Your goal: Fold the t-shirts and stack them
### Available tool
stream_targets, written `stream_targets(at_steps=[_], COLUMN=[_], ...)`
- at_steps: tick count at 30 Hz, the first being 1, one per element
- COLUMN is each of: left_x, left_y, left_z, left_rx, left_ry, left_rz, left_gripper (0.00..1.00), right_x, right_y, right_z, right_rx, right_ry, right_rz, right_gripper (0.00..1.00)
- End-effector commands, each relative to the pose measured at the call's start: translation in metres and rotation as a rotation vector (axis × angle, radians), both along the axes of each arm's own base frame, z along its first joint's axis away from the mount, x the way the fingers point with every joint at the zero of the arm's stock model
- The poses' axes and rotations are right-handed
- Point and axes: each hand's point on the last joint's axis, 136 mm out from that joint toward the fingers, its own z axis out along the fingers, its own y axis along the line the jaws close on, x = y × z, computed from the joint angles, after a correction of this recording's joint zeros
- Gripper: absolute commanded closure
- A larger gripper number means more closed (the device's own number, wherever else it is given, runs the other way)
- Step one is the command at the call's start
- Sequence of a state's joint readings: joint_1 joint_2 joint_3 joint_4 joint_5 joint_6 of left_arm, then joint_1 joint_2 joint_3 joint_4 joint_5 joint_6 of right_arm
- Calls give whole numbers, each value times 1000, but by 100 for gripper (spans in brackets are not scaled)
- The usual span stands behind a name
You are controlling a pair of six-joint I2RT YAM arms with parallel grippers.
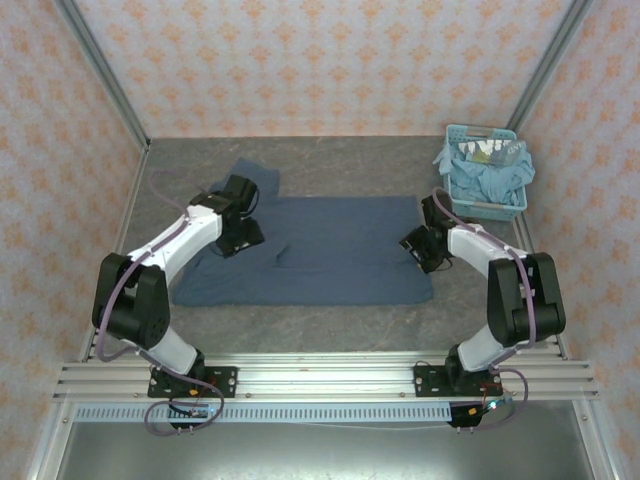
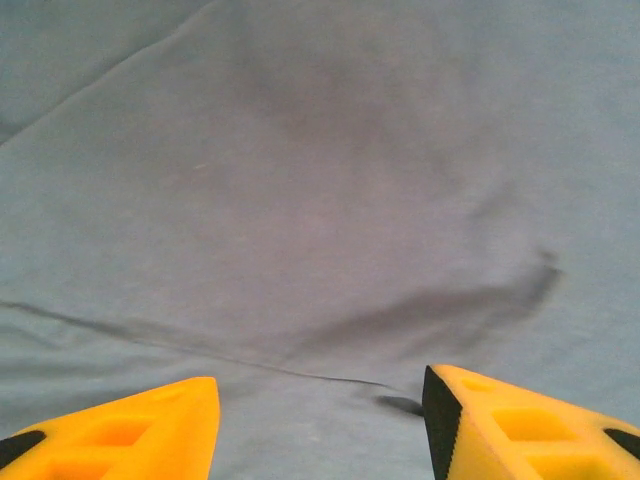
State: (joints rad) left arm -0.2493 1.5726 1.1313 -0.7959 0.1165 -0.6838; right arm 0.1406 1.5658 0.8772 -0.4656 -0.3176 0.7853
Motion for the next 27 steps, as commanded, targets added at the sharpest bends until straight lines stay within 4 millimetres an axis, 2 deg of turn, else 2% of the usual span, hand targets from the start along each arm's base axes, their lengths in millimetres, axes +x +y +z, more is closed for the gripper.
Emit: stream_targets(at_steps=[1, 5, 10, 12, 14, 19, 21, 23, 25, 27], left_x=[-11, -22, -30, -32, -36, -39, -35, -30, -25, -25], left_y=[8, 18, 35, 44, 54, 69, 69, 68, 69, 75], left_z=[4, -1, -3, -3, -5, -22, -29, -37, -44, -52], left_rx=[-15, -4, 21, 19, 15, -37, -53, -59, -58, -20], left_ry=[-3, 9, 20, 28, 49, 121, 135, 149, 161, 189], left_rz=[27, 47, 79, 103, 129, 200, 217, 235, 262, 292], left_gripper=[44, 44, 44, 44, 45, 54, 58, 62, 64, 68], right_x=[2, 6, 6, 5, 6, 8, 4, -2, -10, -22], right_y=[-18, -23, -19, -19, -21, -31, -27, -15, 0, 16], right_z=[0, -3, -19, -19, -9, 38, 52, 54, 49, 36], right_rx=[-76, -96, -82, -81, -93, -181, -197, -187, -166, -139], right_ry=[19, 20, 62, 61, 35, -66, -86, -81, -67, -35], right_rz=[-12, 11, 39, 43, 45, 82, 121, 168, 216, 252], right_gripper=[42, 46, 49, 51, 53, 54, 54, 54, 54, 56])
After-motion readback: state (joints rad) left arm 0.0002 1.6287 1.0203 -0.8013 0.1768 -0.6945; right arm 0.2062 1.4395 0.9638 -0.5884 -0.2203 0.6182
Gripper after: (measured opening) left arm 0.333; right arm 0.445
